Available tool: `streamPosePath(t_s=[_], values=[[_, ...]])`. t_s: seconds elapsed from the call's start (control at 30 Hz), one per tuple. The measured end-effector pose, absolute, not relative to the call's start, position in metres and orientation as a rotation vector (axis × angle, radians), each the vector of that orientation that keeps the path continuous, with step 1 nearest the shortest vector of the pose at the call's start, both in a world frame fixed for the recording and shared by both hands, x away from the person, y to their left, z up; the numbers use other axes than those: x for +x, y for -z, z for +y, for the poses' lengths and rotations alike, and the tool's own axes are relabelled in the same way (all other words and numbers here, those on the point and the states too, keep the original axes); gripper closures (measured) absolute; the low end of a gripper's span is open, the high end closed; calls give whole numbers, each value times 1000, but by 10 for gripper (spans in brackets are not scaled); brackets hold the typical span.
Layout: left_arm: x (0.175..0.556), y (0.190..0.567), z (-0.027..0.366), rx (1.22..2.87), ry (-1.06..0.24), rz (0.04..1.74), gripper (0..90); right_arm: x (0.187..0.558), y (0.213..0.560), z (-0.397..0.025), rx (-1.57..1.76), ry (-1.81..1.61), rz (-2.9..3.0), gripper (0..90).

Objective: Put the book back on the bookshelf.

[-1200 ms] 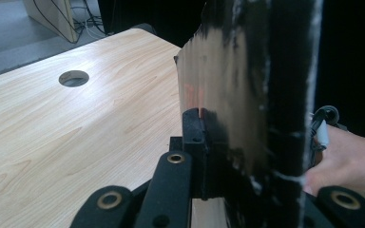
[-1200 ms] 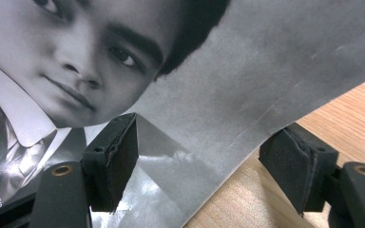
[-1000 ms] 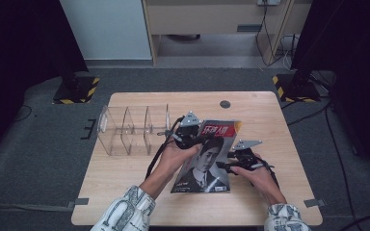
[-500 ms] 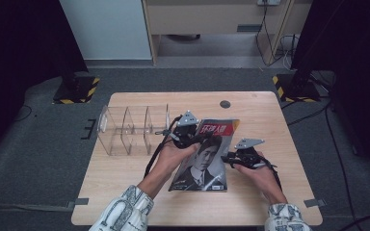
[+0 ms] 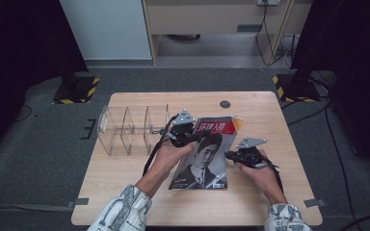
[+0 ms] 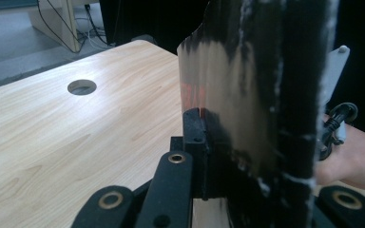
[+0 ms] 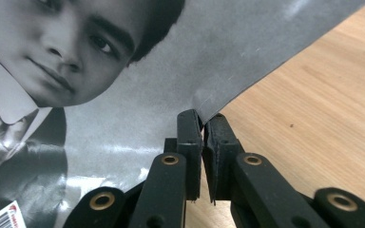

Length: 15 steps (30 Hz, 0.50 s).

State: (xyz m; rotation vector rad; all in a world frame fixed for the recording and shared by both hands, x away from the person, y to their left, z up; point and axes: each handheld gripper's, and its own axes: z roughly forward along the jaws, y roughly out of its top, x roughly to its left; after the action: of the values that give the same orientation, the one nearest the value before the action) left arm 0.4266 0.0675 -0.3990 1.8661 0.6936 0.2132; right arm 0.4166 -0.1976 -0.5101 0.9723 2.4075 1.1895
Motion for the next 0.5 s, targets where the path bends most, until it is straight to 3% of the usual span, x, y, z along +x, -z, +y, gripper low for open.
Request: streamPosePath(t_s=[0.5], values=[[430, 396, 75, 1844, -238, 682, 862, 414, 492, -206, 946, -1163, 2343, 873]])
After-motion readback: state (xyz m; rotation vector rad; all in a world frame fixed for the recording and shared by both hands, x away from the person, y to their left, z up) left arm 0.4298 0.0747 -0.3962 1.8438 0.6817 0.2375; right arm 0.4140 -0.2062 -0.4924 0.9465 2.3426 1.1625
